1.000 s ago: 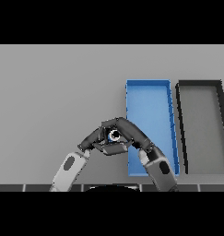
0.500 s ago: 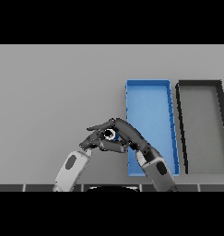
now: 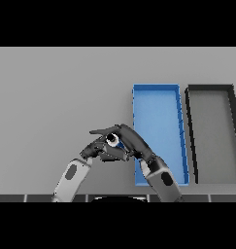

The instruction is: Pick up the blue pipe and place it into the blue bin.

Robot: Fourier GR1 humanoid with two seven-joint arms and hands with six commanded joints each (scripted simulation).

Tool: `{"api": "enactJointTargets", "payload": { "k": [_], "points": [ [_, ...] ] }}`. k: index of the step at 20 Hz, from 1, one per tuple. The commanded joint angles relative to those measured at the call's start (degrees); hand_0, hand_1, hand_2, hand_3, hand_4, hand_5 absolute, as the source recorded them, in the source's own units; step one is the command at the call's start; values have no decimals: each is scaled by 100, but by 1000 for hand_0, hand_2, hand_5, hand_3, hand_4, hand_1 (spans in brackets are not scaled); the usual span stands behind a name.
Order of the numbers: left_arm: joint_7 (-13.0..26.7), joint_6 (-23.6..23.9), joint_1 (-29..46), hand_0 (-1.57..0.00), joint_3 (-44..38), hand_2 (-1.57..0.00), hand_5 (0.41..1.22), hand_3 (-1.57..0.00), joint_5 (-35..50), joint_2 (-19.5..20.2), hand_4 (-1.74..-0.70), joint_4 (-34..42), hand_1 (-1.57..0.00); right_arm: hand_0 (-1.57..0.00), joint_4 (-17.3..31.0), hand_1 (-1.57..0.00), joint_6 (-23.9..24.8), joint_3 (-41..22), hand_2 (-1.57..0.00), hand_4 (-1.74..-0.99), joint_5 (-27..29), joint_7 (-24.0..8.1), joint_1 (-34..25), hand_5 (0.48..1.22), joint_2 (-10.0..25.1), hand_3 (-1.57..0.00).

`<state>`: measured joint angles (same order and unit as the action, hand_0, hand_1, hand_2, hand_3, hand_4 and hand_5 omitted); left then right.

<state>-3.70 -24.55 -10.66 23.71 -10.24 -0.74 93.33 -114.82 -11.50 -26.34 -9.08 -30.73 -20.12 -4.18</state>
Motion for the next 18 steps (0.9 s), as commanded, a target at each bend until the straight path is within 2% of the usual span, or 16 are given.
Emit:
{"api": "enactJointTargets", "payload": {
  "k": [1, 3, 5, 7, 8, 10, 11, 13, 15, 16, 18],
  "points": [
    [160, 42, -18, -383, -27, -338, 1029, -305, -1, -63, -1085, -12, -351, -1567, -75, -1567, -5, 0, -1567, -1739, -19, -18, 3, 1214, 14, -1563],
    [572, 64, 6, -244, -74, -216, 848, -195, 12, -61, -1017, -4, -224, -1568, -76, -1568, 19, -43, -1569, -1740, -75, 126, 34, 1217, 19, -1566],
    [721, 86, 5, -156, -124, -138, 704, -124, 53, -108, -980, -83, -143, -1569, -6, -1569, 59, -51, -1569, -1740, -146, 136, -1, 1218, 9, -1568],
    [915, 71, 64, -100, -168, -88, 603, -79, 187, -168, -969, -53, -91, -1570, -19, -1570, -8, 6, -1570, -1740, -108, 210, 34, 1219, 23, -1569],
    [890, 118, 46, -79, -171, -70, 567, -63, 115, -145, -968, -74, -73, -1570, -55, -1570, 2, 0, -1570, -1741, -41, 153, 34, 1220, -72, -1569],
    [808, 135, 131, -50, -102, -45, 513, -40, 7, -104, -947, -76, -46, -1570, -97, -1570, 22, -20, -1570, -1741, -37, 246, 127, 1220, -132, -1570],
    [810, 131, 80, -40, -147, -35, 495, -32, -4, -65, -938, -128, -37, -1571, -95, -1571, 18, 113, -1571, -1741, 161, 236, 89, 1220, -215, -1570],
    [887, 196, 98, -25, -68, -22, 482, -20, -79, -148, -922, -110, -23, -1571, -225, -1571, 61, 229, -1571, -1741, 405, 67, -18, 1221, -367, -1570],
    [963, 164, 66, -16, -139, -14, 470, -12, -29, -99, -913, -117, -14, -1571, -400, -1571, 165, 524, -1571, -1741, 739, -300, -293, 1221, -523, -1571],
    [961, 145, 108, -12, -106, -11, 464, -10, -30, -99, -909, -100, -11, -1571, -361, -1571, 207, 692, -1571, -1741, 892, -396, -529, 1221, -511, -1571],
    [994, 179, 65, -8, -112, -7, 450, -6, -31, -120, -907, -80, -7, -1571, -199, -1571, 500, 868, -1571, -1741, 1429, -421, -881, 1221, -121, -1571]
  ]
}}
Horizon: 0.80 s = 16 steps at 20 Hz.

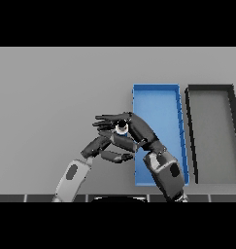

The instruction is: Pick up the blue pipe and place it into the blue bin.

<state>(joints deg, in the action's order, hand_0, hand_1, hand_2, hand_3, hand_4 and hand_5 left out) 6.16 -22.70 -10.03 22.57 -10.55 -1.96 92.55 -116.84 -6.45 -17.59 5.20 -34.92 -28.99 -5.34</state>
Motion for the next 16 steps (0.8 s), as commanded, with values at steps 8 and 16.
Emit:
{"api": "enactJointTargets", "payload": {
  "k": [8, 16],
  "points": [
    [-10, -4, 51, 0, -17, 0, 428, 0, -42, 83, -892, -45, 0, -1571, 456, -1571, 1843, 1164, -1571, -1741, 1491, 1, -2115, 1221, 2643, -1571],
    [37, -39, -2, 1, -36, 1, 415, 1, -29, 175, -871, 26, 1, -1571, 446, -1571, 2213, 1965, -1571, -1741, 1995, -3, -550, 1221, 3924, -1571]
  ]
}}
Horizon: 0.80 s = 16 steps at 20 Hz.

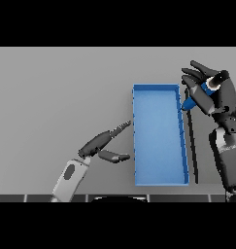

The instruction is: Pick up the blue pipe and place it into the blue bin.

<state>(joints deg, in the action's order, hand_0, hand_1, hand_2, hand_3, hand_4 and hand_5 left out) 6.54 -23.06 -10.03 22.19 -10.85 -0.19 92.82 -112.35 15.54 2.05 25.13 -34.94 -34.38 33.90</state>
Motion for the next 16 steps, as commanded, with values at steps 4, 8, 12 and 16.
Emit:
{"api": "enactJointTargets", "payload": {
  "k": [4, 8, 12, 16],
  "points": [
    [-176, -8, 67, 1, 9, 1, 420, 1, -9, 52, -866, -25, 1, -1571, -460, -1571, 215, 4, -1571, -1741, 52, 0, 1244, 1221, -49, -1571],
    [-106, 39, 193, 1, 120, 1, 423, 1, -44, -48, -878, -12, 1, -1571, -729, -1571, 448, -120, -1571, -1741, -40, -1, 2385, 1221, -154, -1571],
    [-120, -2, 218, 1, 125, 1, 427, 1, 19, 6, -882, 81, 1, -1571, -784, -1571, 1077, -499, -1571, -1741, -173, 1, 3338, 1221, -134, -1571],
    [-11, 58, 177, 1, 126, 1, 420, 1, 8, -41, -887, 75, 1, -1571, -748, -1571, 2091, -1315, -1571, -1741, -147, 1, 3835, 1221, 325, -1255]
  ]
}}
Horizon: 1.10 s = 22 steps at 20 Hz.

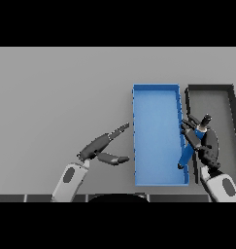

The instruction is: Pick up the blue pipe and place it into the blue bin.

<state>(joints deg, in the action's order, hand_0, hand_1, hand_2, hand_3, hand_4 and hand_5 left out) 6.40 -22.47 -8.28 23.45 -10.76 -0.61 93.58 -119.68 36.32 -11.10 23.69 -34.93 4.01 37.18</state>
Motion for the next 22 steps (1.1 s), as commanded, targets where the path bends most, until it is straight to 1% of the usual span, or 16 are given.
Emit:
{"api": "enactJointTargets", "payload": {
  "k": [1, 3, 4, 5, 6, 7, 8, 9, 10, 11, 12, 13, 14, 15, 16, 22],
  "points": [
    [-45, -20, 64, 1, 24, 1, 420, 1, -7, 43, -886, 49, 1, -1571, 4, -1571, 280, -229, -1571, -1741, 85, 1, 78, 1221, 306, -1127],
    [37, -31, 9, 1, -10, 1, 421, 1, -14, 64, -883, -14, 1, -1571, 104, -1571, 763, -722, -1571, -1741, 247, 1, 31, 1221, 675, -908],
    [46, -19, 0, 1, 1, 1, 421, 1, -27, 49, -883, 1, 1, -1571, 209, -1548, 910, -855, -1571, -1741, 381, 5, -40, 1221, 806, -847],
    [29, -25, -1, 1, 12, 1, 421, 1, -30, 45, -882, 3, 1, -1465, 323, -1336, 959, -968, -1339, -1678, 471, -3, -70, 1221, 872, -788],
    [12, -26, 11, 1, 20, 1, 422, 1, -32, 43, -881, 7, 1, -1172, 371, -1069, 956, -1033, -1071, -1592, 527, -4, -95, 1221, 939, -630],
    [13, -26, 11, 1, 21, 1, 422, 1, -32, 43, -878, 7, 1, -937, 368, -855, 855, -1034, -856, -1503, 497, -5, -94, 1221, 937, -504],
    [29, -29, 12, 1, 23, 1, 425, 1, -27, 40, -878, 14, 1, -750, 421, -684, 843, -1105, -685, -1413, 581, -6, -97, 1221, 1011, -403],
    [19, -22, 15, 1, 19, 1, 427, 1, -30, 44, -878, 18, 1, -599, 495, -547, 822, -1272, -548, -1337, 728, -4, -154, 1221, 1178, -322],
    [8, -23, 28, 1, 27, 1, 428, 1, -23, 37, -878, 40, 1, -479, 585, -437, 787, -1455, -438, -1275, 897, -6, -210, 1186, 1349, -258],
    [56, -32, 21, 1, 34, 1, 430, 1, -5, 20, -879, 63, 1, -383, 681, -350, 801, -1759, -350, -1219, 1127, 1, -370, 1137, 1646, -206],
    [45, -29, 81, 1, 39, 1, 429, 1, 4, 36, -881, 112, 1, -306, 789, -279, 951, -2233, -280, -1175, 1337, 36, -736, 1084, 2078, -164],
    [127, -24, 37, 1, 54, 1, 429, 1, 3, -21, -884, 70, 1, -245, 807, -223, 882, -2557, -224, -1142, 1314, 75, -1022, 1030, 2257, -131],
    [142, -20, 15, 1, 42, 1, 428, 1, 20, -31, -886, 92, 1, -196, 851, -179, 865, -2737, -179, -1110, 1417, -2, -1152, 979, 2372, -105],
    [142, -13, 31, 1, 50, 1, 428, 1, 12, -37, -886, 89, 1, -156, 909, -143, 910, -2944, -143, -1083, 1606, 1, -1282, 934, 2493, -84],
    [152, 1, 16, 1, 33, 1, 426, 1, -7, -19, -886, 95, 1, -125, 971, -114, 971, -3347, -114, -1078, 1913, 0, -1571, 898, 2683, -67],
    [59, -47, 75, 1, 29, 1, 429, 1, -2, 62, -887, 116, 1, -32, 1174, -29, 1149, -4385, -29, -1038, 2320, -1, -2453, 734, 2972, -17]
  ]
}}
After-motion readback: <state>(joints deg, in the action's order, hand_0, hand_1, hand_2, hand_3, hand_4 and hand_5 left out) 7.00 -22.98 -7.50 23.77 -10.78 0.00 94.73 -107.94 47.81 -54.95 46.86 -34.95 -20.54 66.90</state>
